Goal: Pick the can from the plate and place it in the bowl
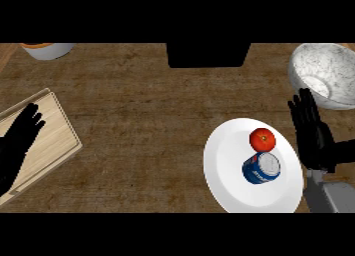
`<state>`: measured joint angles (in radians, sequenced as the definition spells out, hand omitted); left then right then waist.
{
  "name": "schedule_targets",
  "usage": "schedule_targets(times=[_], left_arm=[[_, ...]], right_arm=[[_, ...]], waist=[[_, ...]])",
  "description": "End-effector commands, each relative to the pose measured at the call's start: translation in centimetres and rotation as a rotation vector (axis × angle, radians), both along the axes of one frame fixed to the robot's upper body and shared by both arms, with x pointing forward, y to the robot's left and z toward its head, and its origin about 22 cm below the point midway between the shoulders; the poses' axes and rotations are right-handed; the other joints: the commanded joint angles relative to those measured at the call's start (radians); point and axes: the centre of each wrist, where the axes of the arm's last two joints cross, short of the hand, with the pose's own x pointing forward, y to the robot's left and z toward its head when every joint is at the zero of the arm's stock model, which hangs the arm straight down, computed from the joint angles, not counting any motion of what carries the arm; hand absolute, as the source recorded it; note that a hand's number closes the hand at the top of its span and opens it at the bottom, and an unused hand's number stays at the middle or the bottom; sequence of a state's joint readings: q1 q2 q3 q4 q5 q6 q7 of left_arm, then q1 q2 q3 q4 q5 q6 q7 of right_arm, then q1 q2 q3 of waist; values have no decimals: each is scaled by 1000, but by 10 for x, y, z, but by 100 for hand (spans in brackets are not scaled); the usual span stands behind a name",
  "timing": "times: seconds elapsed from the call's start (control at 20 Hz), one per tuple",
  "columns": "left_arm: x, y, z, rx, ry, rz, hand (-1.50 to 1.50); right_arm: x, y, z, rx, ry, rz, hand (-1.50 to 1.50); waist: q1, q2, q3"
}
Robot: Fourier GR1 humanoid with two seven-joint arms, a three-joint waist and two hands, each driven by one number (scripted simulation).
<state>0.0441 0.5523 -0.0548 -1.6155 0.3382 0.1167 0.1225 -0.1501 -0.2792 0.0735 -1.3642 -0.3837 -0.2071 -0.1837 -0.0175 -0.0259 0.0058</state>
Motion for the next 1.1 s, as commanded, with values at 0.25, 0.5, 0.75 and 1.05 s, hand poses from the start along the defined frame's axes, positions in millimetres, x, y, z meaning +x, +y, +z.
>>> schedule_targets(times=[0.25, 0.5, 0.75, 1.05], left_arm=[[33, -15, 54, 166, -287, 70, 0], [35, -69, 29, 144, -236, 44, 0], [48, -49, 27, 164, -220, 50, 0], [52, -65, 22, 156, -204, 51, 0]], right_arm=[[-2, -46, 40, 142, -223, 549, 150], [-40, -135, -6, 26, -289, 101, -150], [-64, -163, 26, -243, -343, 329, -150], [-47, -163, 101, -564, -218, 464, -150]], waist=[[-7, 19, 2], [4, 29, -2], [-6, 26, -6], [-4, 23, -10]])
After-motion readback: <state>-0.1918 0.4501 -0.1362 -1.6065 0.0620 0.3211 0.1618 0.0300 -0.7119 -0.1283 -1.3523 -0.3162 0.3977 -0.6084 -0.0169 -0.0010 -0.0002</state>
